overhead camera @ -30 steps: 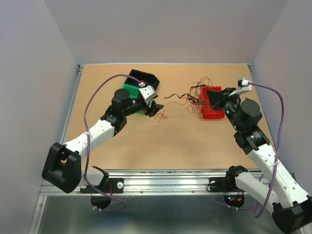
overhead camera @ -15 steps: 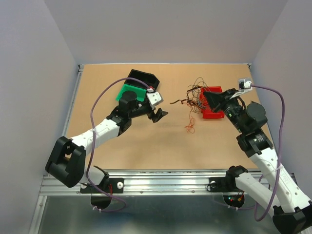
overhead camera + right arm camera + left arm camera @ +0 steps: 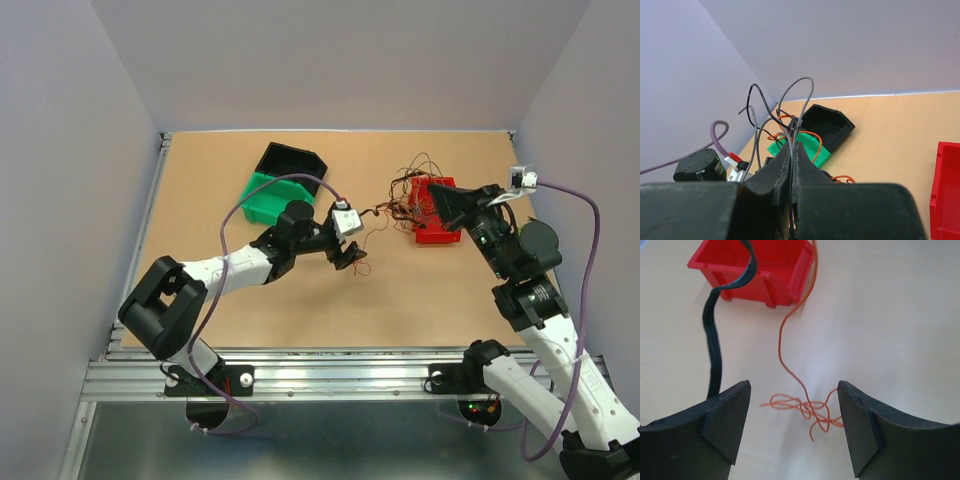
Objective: Untangle the cables
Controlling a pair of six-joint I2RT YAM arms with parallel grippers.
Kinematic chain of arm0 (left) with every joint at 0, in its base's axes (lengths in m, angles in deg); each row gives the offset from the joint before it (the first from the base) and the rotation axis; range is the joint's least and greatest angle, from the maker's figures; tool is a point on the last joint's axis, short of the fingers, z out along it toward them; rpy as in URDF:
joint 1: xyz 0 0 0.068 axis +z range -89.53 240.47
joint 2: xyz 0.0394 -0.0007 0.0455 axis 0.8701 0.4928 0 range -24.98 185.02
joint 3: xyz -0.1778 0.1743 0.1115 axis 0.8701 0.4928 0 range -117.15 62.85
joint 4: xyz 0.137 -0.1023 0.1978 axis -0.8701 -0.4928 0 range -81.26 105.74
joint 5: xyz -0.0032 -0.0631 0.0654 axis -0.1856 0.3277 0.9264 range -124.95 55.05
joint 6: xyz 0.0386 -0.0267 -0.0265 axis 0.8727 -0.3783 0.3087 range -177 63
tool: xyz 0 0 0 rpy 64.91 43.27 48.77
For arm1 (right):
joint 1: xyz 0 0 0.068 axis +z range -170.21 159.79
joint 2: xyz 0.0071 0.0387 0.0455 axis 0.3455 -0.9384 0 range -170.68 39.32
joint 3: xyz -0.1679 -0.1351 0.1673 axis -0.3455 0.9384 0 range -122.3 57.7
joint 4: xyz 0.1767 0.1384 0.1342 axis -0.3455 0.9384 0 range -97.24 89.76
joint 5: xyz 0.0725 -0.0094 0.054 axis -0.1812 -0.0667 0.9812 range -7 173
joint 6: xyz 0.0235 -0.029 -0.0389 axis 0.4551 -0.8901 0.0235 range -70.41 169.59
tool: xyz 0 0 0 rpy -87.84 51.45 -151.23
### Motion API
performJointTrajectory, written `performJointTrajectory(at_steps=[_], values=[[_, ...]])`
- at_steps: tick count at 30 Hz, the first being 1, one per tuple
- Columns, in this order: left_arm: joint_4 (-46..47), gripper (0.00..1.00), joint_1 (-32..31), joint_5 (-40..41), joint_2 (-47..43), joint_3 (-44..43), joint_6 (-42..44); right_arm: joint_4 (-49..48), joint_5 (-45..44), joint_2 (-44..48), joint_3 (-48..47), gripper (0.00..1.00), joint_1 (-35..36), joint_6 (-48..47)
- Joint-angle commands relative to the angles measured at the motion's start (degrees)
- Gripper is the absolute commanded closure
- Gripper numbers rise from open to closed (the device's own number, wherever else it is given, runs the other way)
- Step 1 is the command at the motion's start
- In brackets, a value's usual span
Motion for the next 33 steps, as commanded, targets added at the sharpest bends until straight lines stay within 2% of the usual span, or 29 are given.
performJointTrajectory(at_steps=[1, 12, 16, 19, 24, 29, 31, 32, 33], values=[[8.3, 0.19, -1.7, 2.2, 1.0, -2.9, -4.8, -4.0, -2.9, 0.0, -2.2, 1.0, -0.1, 2.9], [13.6, 0.22, -3.1, 5.2, 6.2, -5.4, -8.3, -5.7, -1.6, 0.2, -1.5, 1.0, -0.1, 6.1], [26.8, 0.21, -3.4, 3.0, 6.3, -0.1, -9.3, -5.8, -0.7, 0.3, -1.5, 0.99, -0.1, 6.6], [31.0, 0.2, -3.9, 3.8, 6.5, 1.1, -9.1, -6.1, -0.5, 0.4, -1.3, 0.99, -0.1, 7.0], [33.0, 0.2, -4.5, 4.7, 8.4, -0.6, -10.4, -7.5, 2.1, -0.5, -1.1, 0.99, 0.0, 8.4], [33.2, 0.33, -5.1, 6.4, 12.4, -3.7, -10.6, -8.8, 4.2, -0.6, -0.8, 0.99, -0.1, 9.9], [31.9, 0.49, -5.2, 8.0, 13.8, -6.2, -10.9, -9.3, 4.5, -0.5, -0.5, 0.99, -0.1, 10.3], [31.5, 0.66, -5.3, 8.6, 14.7, -6.9, -11.0, -9.4, 4.9, -0.4, -0.4, 0.99, -0.1, 10.3], [31.0, 0.78, -5.3, 8.8, 14.8, -7.5, -10.7, -9.4, 4.9, -0.3, -0.3, 0.99, -0.1, 10.3]])
